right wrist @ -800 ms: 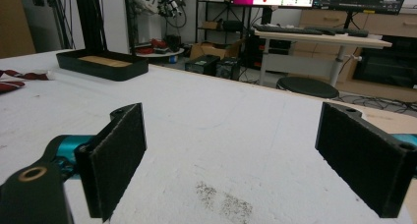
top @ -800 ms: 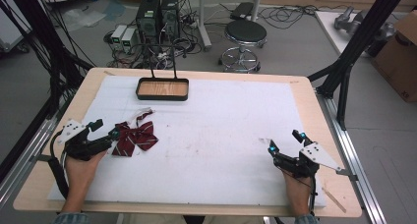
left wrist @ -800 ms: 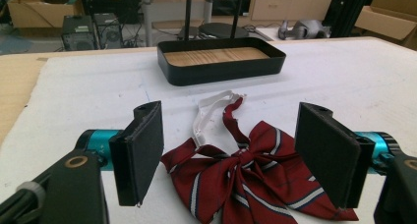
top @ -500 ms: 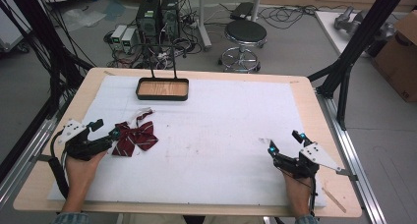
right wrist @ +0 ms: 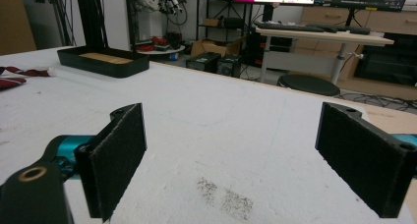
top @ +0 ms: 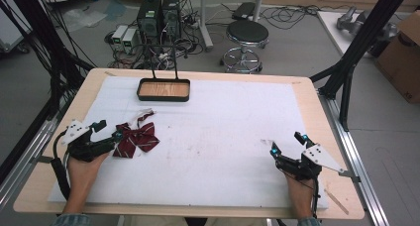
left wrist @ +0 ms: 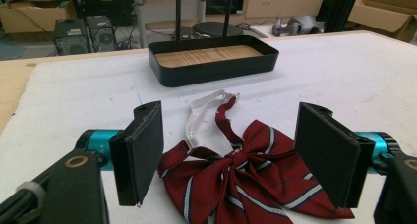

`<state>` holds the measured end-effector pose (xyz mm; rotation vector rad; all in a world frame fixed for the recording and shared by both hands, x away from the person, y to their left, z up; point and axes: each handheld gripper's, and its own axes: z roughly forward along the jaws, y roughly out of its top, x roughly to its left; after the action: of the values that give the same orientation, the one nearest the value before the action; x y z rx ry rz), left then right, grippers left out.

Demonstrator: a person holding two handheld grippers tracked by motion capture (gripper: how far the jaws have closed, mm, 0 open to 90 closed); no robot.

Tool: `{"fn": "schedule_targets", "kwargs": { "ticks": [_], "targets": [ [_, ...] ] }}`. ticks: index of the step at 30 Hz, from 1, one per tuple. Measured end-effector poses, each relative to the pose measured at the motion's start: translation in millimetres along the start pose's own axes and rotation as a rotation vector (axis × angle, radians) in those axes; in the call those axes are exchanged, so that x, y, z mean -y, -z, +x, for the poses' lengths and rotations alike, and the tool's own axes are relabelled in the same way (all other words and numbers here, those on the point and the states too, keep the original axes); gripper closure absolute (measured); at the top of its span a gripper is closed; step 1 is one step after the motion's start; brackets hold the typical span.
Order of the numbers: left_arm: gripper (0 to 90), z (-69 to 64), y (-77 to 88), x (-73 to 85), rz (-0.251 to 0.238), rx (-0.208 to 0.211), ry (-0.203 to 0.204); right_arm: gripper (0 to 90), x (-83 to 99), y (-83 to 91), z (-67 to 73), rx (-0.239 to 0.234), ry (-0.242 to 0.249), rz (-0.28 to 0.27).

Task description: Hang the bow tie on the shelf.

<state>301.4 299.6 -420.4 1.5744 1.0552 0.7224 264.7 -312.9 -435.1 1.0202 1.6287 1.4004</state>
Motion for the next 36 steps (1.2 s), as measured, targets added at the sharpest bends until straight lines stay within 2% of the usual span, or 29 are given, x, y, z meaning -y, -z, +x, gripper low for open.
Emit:
{"fn": "schedule_targets", "kwargs": {
  "ticks": [5,11,16,18,22,23,24,29,31,36],
  "targets": [
    [27.5,-2.7,-6.7,0.9,0.022,0.017,-0.022,10.9,0.9,4.8,-2.4,0.004,-0.025,-0.011],
    [28.0,-2.4,-12.7,-0.2,0.028,0.025,-0.023,10.9,1.8,6.3,-1.3,0.000,-0.018,-0.006],
    [32.0,-2.3,-23.4,1.0,0.073,0.044,-0.028,10.9,1.5,8.2,-1.4,0.010,-0.016,-0.011],
    [32.4,-2.6,-32.9,1.9,0.113,0.058,-0.038,10.9,1.8,7.1,-0.7,0.007,-0.016,-0.005],
    [33.7,-3.2,-41.6,2.7,0.140,0.057,-0.044,11.0,2.3,8.6,0.8,0.005,-0.004,0.000],
    [33.7,-3.0,-44.7,2.6,0.157,0.064,-0.040,10.9,2.1,9.8,0.6,0.009,-0.001,0.002],
    [33.9,-2.7,-50.0,2.5,0.177,0.088,-0.023,10.9,1.7,10.7,0.0,0.014,-0.002,-0.003],
    [36.6,-4.3,-58.6,2.5,0.204,0.125,-0.026,11.0,2.0,13.3,-1.5,0.019,-0.014,-0.002],
    [37.4,-4.7,-60.6,2.4,0.210,0.126,-0.026,10.9,2.7,13.9,-1.3,0.018,-0.008,0.002],
    [37.4,-6.4,-70.3,6.7,0.272,0.129,-0.035,10.9,2.7,17.2,-1.8,0.025,-0.013,-0.003]
  ]
}}
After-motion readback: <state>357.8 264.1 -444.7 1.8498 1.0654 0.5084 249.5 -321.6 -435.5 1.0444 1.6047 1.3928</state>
